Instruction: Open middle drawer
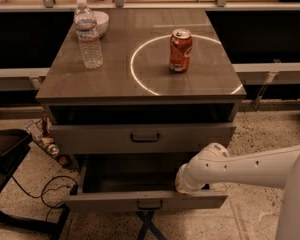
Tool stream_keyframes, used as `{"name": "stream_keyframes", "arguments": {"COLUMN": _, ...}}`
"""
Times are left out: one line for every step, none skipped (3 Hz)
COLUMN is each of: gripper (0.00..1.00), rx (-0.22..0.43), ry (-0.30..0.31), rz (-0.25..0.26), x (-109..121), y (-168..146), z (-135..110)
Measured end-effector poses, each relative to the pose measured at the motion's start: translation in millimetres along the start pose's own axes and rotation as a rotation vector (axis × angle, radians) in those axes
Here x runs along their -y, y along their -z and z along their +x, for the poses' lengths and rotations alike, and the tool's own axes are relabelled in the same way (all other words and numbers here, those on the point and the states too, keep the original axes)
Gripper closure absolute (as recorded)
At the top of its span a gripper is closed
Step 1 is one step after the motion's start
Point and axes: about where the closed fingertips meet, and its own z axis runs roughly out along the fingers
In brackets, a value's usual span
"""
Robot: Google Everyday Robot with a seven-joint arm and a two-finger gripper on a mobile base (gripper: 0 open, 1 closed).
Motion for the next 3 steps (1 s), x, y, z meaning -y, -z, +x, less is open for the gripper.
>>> {"name": "stream_keyframes", "arguments": {"gripper": 1.00, "rx": 0.007, "ry": -0.010, "rz": -0.039, "x": -10.3, "y": -8.0, "z": -0.6}}
{"name": "stream_keyframes", "arguments": {"gripper": 1.00, "rx": 0.019, "ry": -0.025, "rz": -0.081, "x": -30.3, "y": -10.2, "z": -5.0}}
{"name": "stream_keyframes", "arguments": {"gripper": 1.00, "rx": 0.019, "ry": -0.025, "rz": -0.081, "x": -30.4, "y": -10.1, "z": -5.1}}
